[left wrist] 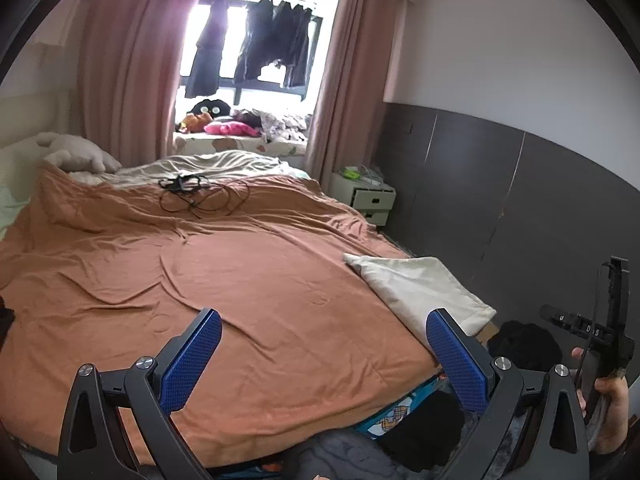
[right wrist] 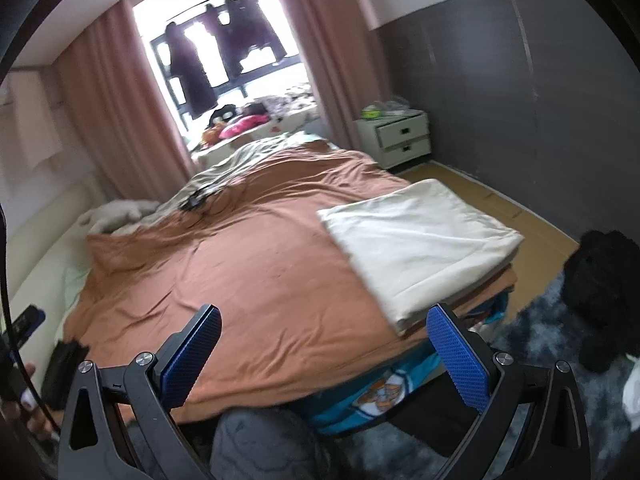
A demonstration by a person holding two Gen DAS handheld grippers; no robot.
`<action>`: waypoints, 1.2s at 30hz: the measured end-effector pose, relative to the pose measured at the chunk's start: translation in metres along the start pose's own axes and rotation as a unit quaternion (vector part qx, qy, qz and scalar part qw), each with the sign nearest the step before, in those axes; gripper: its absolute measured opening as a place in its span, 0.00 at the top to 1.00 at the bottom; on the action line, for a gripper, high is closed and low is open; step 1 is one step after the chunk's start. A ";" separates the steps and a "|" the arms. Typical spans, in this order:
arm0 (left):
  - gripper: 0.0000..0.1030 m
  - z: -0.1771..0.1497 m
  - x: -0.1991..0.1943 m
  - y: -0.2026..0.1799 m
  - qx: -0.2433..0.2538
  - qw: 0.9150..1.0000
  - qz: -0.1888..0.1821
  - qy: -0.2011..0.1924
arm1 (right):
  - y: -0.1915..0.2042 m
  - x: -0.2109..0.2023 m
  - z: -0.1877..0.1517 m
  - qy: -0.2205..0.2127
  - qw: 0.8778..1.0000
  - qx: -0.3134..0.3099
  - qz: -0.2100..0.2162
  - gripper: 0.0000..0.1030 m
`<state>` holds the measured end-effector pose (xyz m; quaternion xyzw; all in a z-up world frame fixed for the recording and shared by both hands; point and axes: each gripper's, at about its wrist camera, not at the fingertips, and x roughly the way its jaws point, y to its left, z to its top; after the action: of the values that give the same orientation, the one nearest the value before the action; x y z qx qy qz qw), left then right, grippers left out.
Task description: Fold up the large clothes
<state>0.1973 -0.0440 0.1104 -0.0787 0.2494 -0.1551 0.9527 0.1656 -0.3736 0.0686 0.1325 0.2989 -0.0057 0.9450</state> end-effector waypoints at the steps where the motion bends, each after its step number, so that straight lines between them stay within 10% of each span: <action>1: 0.01 -0.002 -0.005 0.002 -0.001 1.000 0.003 -0.002 | 0.004 -0.003 -0.004 0.000 1.000 -0.005 0.004 0.00; 36: 0.01 -0.136 -0.114 0.037 0.003 0.992 0.110 -0.067 | 0.046 -0.058 -0.128 -0.047 0.994 -0.083 0.058 0.00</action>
<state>0.0443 0.0189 0.0366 -0.0581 0.1912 -0.0446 0.9788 0.0496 -0.3007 0.0123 0.0701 0.2457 0.0675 0.9645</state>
